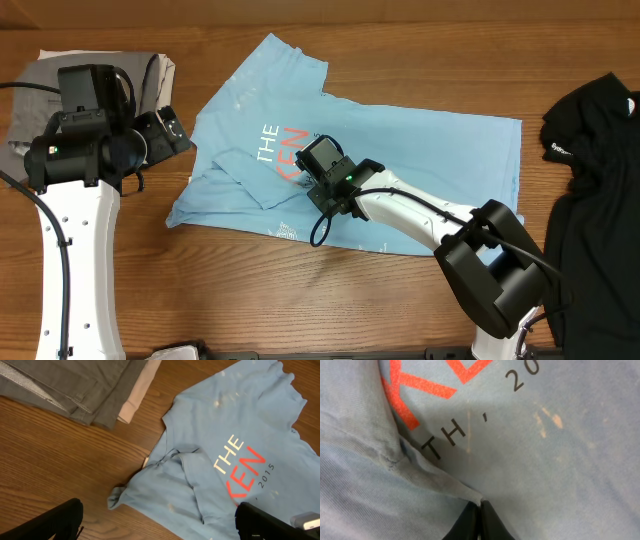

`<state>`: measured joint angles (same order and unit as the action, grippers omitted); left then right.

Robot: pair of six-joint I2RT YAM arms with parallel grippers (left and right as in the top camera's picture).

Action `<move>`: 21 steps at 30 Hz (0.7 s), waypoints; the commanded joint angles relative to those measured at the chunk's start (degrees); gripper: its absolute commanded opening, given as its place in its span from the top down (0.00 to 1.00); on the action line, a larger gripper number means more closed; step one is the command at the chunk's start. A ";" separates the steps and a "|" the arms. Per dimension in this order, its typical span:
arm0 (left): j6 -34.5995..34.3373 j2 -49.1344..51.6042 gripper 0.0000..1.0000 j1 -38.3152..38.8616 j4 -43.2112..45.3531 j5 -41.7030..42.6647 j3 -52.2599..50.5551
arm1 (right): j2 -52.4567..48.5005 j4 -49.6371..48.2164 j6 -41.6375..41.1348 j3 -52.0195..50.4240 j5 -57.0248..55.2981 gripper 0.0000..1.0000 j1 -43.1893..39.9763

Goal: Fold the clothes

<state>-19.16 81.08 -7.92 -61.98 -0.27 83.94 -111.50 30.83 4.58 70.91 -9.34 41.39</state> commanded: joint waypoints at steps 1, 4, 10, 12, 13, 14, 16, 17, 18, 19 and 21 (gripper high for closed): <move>0.52 0.20 0.00 -0.26 0.04 -0.55 0.17 | 0.15 -0.96 0.42 0.00 -0.55 0.92 0.22; 0.52 0.20 0.00 -0.26 0.04 -0.55 0.17 | 0.13 -1.33 0.44 -0.11 -0.55 0.91 0.00; 0.50 0.20 0.00 -0.26 0.04 -0.55 0.17 | 0.13 -1.88 0.42 -0.11 -0.57 0.91 -0.79; 0.50 0.20 0.00 -0.26 0.04 -0.55 0.17 | 0.13 -1.86 0.42 -0.11 -0.52 0.91 -1.03; 0.52 0.20 0.00 -0.26 0.04 -0.57 0.17 | 0.13 -2.08 0.42 -0.37 -0.52 0.90 -1.03; 0.50 0.20 0.00 -0.26 0.04 -0.57 0.17 | 0.13 -2.23 0.42 -0.52 -0.52 0.90 -1.03; 0.52 0.20 0.00 -0.26 0.04 -0.57 0.17 | 0.13 -2.99 0.42 -1.46 -0.55 0.90 -1.03; 0.52 0.20 0.00 -0.26 0.04 -0.57 0.17 | 0.13 -3.61 0.42 -2.01 -0.57 0.89 -1.03; 0.52 0.20 0.00 -0.26 0.04 -0.57 0.17 | 0.13 -4.42 0.42 -2.75 -0.57 0.88 -1.03; 0.50 0.20 0.00 -0.26 0.04 -0.57 0.17 | 0.09 -4.87 0.42 -3.13 -0.57 0.87 -1.03; 0.50 0.20 0.00 -0.26 0.04 -0.57 0.17 | 0.04 -6.75 0.39 -4.24 -1.20 0.86 -1.03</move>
<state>-19.16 81.08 -7.92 -61.98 -0.27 83.94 -111.50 25.76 4.78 68.38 -9.45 40.53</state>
